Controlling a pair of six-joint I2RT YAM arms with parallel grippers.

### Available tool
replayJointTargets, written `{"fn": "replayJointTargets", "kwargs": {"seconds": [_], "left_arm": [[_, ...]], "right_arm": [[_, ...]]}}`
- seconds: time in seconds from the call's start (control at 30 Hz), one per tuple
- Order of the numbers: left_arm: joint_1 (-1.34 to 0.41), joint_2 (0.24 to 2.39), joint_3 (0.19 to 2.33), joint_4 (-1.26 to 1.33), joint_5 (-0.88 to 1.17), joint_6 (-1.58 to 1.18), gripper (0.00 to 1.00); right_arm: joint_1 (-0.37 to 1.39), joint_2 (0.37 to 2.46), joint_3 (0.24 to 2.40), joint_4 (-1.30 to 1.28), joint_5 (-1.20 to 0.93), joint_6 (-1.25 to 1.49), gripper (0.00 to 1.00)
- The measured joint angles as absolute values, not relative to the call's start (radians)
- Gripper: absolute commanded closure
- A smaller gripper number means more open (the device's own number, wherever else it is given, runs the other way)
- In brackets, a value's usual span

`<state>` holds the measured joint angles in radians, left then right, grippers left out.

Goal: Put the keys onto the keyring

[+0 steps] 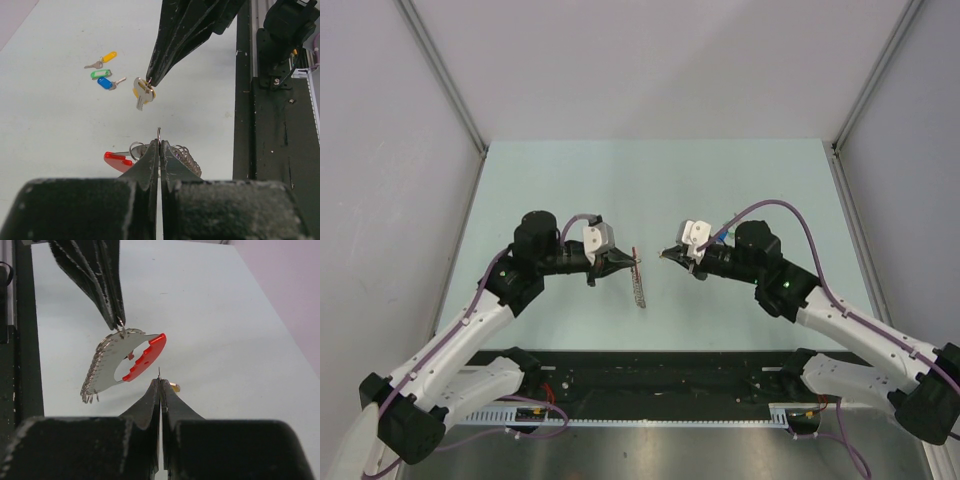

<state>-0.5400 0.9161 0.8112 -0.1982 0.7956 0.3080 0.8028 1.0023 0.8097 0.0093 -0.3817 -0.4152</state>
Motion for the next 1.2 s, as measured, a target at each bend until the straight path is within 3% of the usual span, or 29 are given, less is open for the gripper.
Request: {"fn": "replayJointTargets", "kwargs": {"seconds": [1.2], "left_arm": [[-0.540,0.931,0.812,-0.284,0.898,0.413,1.00]], "right_arm": [[0.891,1.031,0.828,-0.053,-0.424,-0.556,1.00]]}}
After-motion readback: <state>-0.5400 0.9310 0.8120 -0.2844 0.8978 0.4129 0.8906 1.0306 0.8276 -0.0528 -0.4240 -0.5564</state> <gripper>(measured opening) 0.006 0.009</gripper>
